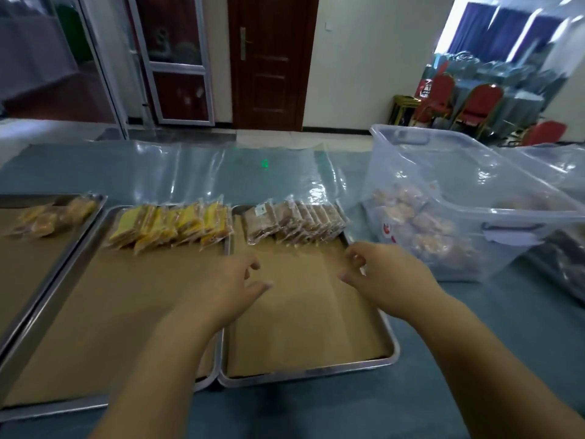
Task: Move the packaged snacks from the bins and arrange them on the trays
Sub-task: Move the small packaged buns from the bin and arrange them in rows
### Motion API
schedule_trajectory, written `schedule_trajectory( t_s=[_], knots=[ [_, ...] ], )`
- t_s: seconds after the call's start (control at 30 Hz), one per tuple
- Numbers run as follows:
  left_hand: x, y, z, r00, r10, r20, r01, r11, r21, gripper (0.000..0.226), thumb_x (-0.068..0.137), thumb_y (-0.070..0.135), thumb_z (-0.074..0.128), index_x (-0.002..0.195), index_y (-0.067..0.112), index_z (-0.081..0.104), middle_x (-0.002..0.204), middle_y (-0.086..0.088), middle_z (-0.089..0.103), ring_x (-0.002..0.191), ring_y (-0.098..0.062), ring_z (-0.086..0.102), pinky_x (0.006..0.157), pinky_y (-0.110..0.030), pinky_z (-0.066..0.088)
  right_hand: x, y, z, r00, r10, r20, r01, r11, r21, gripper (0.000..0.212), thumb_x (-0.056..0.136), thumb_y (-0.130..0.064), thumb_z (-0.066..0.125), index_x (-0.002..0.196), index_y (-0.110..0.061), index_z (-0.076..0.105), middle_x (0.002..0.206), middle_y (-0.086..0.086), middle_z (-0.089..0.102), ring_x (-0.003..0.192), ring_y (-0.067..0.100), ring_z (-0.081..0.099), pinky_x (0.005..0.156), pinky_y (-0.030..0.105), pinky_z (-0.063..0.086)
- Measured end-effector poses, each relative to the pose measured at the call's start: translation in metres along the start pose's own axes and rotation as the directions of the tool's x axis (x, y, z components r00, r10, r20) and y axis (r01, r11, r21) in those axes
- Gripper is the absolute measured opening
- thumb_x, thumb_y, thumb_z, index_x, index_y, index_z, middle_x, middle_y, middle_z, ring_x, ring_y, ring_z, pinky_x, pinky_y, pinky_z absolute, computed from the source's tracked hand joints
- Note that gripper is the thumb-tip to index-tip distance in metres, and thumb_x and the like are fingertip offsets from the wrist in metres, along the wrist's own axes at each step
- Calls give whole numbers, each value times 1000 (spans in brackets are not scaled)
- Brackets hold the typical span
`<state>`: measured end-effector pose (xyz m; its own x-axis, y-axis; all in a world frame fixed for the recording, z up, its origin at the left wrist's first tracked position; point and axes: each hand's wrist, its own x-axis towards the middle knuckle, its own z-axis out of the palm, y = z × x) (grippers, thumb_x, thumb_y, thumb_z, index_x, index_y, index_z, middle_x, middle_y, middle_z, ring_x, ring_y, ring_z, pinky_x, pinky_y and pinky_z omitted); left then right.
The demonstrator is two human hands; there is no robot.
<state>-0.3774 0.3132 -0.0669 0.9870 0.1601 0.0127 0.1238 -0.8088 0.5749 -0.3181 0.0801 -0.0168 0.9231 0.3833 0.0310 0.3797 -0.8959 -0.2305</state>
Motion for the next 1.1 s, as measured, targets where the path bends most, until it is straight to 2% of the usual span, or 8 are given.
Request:
schedule_trajectory(
  t_s=[0.13, 0.27, 0.43, 0.63, 0.73, 0.87, 0.97, 1.1],
  knots=[
    [41, 43, 19, 994, 80, -76, -79, 997, 20, 36, 83, 49, 59, 112, 29, 57, 102, 8, 58, 86, -8, 54, 74, -28, 48, 24, 50, -26, 998, -15, -68, 15, 1000, -1, 34, 84, -49, 59, 112, -31, 58, 105, -9, 64, 93, 15, 59, 79, 31, 47],
    [81, 99, 31, 978, 188, -93, -188, 982, 13, 35, 85, 49, 58, 113, 29, 59, 102, 12, 59, 87, -3, 52, 64, -12, 37, 54, 94, -54, 989, -35, -141, 40, 999, 31, 30, 84, -47, 60, 110, -33, 60, 99, -15, 64, 92, 10, 59, 79, 28, 47],
    [128, 166, 36, 946, 295, -131, -296, 955, 14, 25, 82, 49, 60, 102, 34, 60, 91, 19, 58, 86, -2, 56, 72, -26, 48, 81, 148, -89, 978, -50, -205, 66, 995, 76, 26, 83, -49, 60, 106, -36, 60, 90, -19, 62, 83, 4, 60, 75, 30, 50],
    [181, 240, 52, 891, 445, -89, -438, 894, 89, 35, 79, 56, 50, 103, 32, 60, 97, 15, 61, 88, -6, 57, 75, -31, 49, 111, 234, -125, 976, 26, -218, 2, 992, 128, 23, 81, -46, 64, 101, -35, 63, 89, -16, 66, 82, 7, 62, 74, 33, 51],
    [204, 278, 68, 862, 507, -27, -493, 849, 193, 37, 81, 56, 48, 107, 32, 59, 100, 14, 61, 90, -8, 57, 75, -34, 50, 134, 279, -137, 987, 2, -158, 10, 997, 75, 26, 82, -46, 63, 104, -34, 61, 90, -16, 64, 84, 10, 61, 76, 34, 52],
    [234, 324, 103, 841, 524, 135, -533, 760, 372, 34, 86, 53, 49, 112, 33, 54, 109, 11, 59, 95, -13, 56, 74, -35, 50, 169, 331, -140, 995, -103, -5, 103, 994, -46, 32, 82, -49, 63, 110, -33, 58, 95, -14, 63, 82, 8, 58, 67, 26, 45],
    [259, 346, 132, 836, 448, 316, -548, 683, 482, 31, 87, 50, 49, 112, 32, 53, 113, 8, 57, 96, -16, 54, 65, -30, 41, 200, 358, -134, 971, -166, 174, 195, 967, -163, 41, 82, -49, 64, 118, -32, 55, 106, -9, 63, 87, 11, 56, 78, 33, 51],
    [291, 359, 162, 825, 285, 488, -548, 616, 566, 34, 86, 44, 51, 116, 29, 51, 115, 1, 57, 99, -23, 55, 73, -33, 45, 232, 380, -118, 873, -179, 453, 341, 889, -306, 56, 79, -42, 70, 128, -25, 49, 121, -2, 59, 104, 19, 55, 81, 30, 44]
  ],
)
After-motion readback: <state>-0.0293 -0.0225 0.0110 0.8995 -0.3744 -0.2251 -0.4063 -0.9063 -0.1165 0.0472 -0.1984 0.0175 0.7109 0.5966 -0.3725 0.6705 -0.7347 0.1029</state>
